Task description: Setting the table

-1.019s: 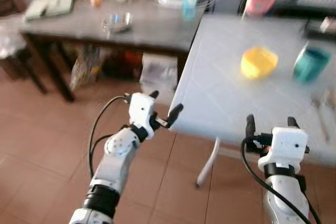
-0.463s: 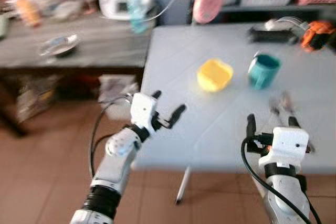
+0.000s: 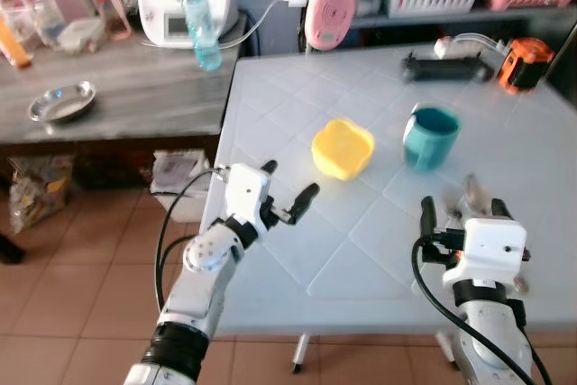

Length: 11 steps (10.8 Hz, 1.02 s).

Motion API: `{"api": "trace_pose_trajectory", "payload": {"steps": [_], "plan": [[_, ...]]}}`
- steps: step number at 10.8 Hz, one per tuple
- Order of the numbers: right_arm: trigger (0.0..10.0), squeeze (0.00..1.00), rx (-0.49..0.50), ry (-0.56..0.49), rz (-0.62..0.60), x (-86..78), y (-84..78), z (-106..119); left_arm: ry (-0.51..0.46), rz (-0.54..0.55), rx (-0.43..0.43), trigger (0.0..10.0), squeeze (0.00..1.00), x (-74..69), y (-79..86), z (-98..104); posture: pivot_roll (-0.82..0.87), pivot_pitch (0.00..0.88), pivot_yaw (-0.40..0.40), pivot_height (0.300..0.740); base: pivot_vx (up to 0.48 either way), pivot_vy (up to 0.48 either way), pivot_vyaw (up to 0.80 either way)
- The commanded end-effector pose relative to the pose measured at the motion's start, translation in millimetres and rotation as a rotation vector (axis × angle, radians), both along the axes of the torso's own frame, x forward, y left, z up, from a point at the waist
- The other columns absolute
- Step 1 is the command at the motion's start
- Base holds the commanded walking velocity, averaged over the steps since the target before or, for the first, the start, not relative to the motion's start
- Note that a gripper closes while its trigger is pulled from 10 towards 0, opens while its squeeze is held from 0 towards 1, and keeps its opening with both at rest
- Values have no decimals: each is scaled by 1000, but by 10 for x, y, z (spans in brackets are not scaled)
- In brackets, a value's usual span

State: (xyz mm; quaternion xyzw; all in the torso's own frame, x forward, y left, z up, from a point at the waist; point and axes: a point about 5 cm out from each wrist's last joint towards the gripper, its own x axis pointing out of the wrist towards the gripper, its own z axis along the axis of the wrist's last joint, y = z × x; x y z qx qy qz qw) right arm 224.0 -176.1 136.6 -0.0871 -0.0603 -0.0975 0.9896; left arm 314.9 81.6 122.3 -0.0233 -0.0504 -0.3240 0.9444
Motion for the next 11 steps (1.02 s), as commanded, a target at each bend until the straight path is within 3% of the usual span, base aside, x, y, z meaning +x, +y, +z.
{"api": "trace_pose_trajectory", "payload": {"steps": [1, 3, 5, 8, 10, 11], "plan": [[10000, 0, 3, -5, 13, -3, 51, 21, 29, 6, 8, 10000, 0, -1, 79, -29, -2, 66, 50, 740, 0, 0, 0], [10000, 0, -3, 2, 27, -3, 65, 12, 47, -50, -10, 10000, 0, 32, -15, 65, 0, 67, 45, 740, 0, 0, 0], [10000, 0, -22, 0, 59, 34, 104, 29, 39, -77, -54, 10000, 0, 190, -131, 284, 1, 67, 40, 740, 0, 0, 0], [10000, 0, 24, 24, 52, -31, 139, -15, 114, -106, -57, 10000, 0, 275, -305, 209, -29, 82, 68, 740, 0, 0, 0], [10000, 0, 9, 45, 38, -115, 163, -41, 186, -178, -31, 10000, 0, 253, -624, 137, -76, 96, 94, 740, 0, 0, 0], [10000, 0, 1, 49, 27, -162, 170, -40, 213, -205, -59, 10000, 0, 243, -761, 152, -105, 105, 112, 740, 0, 0, 0]]}}
